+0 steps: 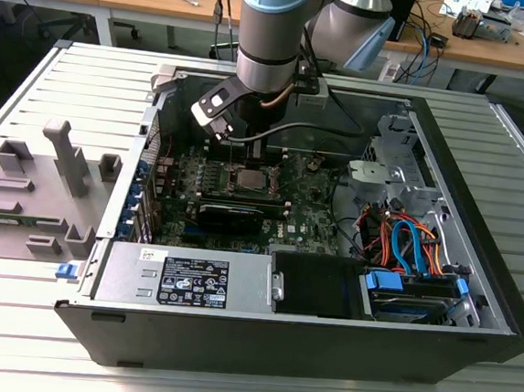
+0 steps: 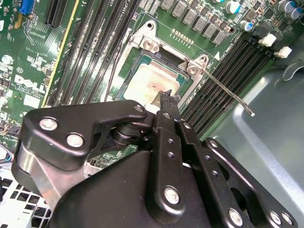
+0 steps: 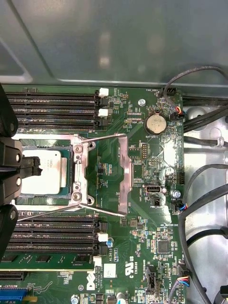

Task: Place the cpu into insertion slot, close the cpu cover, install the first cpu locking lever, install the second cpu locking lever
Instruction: 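Close the cpu cover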

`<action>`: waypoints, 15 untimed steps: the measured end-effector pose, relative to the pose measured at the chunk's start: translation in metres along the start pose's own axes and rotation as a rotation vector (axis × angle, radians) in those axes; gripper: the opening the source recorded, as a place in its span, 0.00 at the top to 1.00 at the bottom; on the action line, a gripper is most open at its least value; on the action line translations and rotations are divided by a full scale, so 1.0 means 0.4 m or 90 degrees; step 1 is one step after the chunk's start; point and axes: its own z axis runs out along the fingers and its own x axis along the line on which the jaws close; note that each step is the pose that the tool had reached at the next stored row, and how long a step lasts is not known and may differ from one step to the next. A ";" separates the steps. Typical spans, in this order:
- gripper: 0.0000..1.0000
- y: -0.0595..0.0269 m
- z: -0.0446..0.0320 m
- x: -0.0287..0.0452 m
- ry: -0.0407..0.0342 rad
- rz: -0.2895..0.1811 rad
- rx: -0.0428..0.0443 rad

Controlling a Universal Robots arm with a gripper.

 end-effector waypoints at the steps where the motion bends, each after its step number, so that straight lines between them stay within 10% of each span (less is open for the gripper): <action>1: 0.89 0.000 0.000 0.000 0.0000 0.000 0.0000; 15: 0.89 0.012 0.000 0.000 0.0000 0.000 0.0000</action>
